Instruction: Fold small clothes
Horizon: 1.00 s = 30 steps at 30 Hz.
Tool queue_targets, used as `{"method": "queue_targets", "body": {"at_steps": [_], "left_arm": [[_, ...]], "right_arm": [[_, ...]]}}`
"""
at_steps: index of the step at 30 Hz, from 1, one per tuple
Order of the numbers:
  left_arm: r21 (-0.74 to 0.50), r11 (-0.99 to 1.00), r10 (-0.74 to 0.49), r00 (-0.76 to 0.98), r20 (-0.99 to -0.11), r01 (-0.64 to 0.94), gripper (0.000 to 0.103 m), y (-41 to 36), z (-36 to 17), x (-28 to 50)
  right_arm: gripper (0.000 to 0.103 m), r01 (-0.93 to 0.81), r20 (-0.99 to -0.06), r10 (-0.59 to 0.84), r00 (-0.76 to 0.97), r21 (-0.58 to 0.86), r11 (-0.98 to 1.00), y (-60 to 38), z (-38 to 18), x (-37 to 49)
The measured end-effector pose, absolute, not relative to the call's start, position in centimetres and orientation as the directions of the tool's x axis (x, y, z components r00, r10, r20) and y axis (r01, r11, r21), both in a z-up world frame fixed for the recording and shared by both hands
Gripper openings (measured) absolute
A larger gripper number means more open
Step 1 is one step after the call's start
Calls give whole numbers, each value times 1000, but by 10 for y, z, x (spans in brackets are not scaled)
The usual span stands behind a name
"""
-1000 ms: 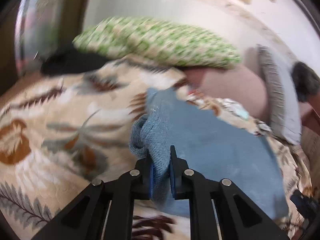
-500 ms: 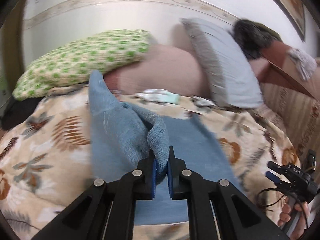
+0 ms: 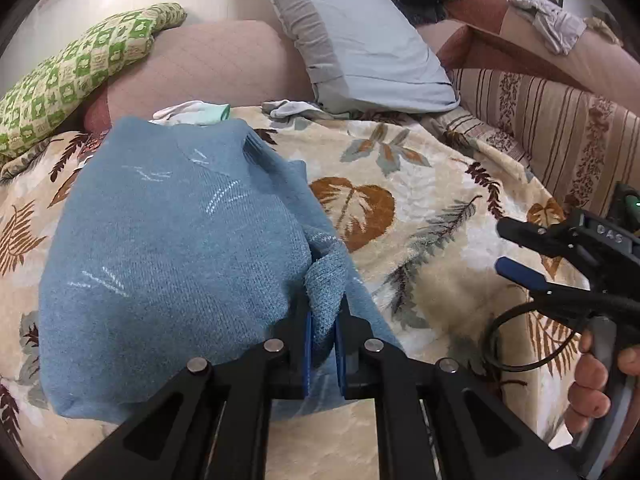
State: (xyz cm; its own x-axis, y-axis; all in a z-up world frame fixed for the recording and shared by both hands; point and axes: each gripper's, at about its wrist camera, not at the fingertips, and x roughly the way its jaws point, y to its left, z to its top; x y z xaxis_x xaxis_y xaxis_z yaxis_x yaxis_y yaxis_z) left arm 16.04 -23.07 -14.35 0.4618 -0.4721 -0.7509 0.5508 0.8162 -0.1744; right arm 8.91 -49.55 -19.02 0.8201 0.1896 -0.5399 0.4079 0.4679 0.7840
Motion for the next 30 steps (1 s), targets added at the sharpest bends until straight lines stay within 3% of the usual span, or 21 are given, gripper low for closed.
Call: {"method": "queue_targets", "body": {"at_steps": [11,15,17,20,23,25,30], "left_arm": [[-228,756,-585,477,-655,614,9,-238,-84,150],[-259,745,-559,364,-745,614,10,-257,-125,161],[-206,759,-486,327,-810,617,10,-266,-163,161],[-175,745,-507,375,-776,644,12,-257,-163,146],[-208,719,-550,359,-754,664,42,-245,-134,138],[-161,720,-565,436,-701,675,67,-223,-101,127],[-131,752,-587,565,-580,646,86,-152,-53,120]], "right_arm": [[53,385,-527,197,826,785,485,-478,-187,95],[53,404,-527,187,829,796,451,-490,-190,92],[53,404,-523,195,830,804,436,-493,-192,92],[53,414,-541,200,817,791,450,-489,-195,95],[53,420,-573,238,784,772,477,-478,-200,103],[53,407,-573,254,780,771,489,-470,-199,108],[53,327,-539,220,813,735,595,-439,-166,113]]}}
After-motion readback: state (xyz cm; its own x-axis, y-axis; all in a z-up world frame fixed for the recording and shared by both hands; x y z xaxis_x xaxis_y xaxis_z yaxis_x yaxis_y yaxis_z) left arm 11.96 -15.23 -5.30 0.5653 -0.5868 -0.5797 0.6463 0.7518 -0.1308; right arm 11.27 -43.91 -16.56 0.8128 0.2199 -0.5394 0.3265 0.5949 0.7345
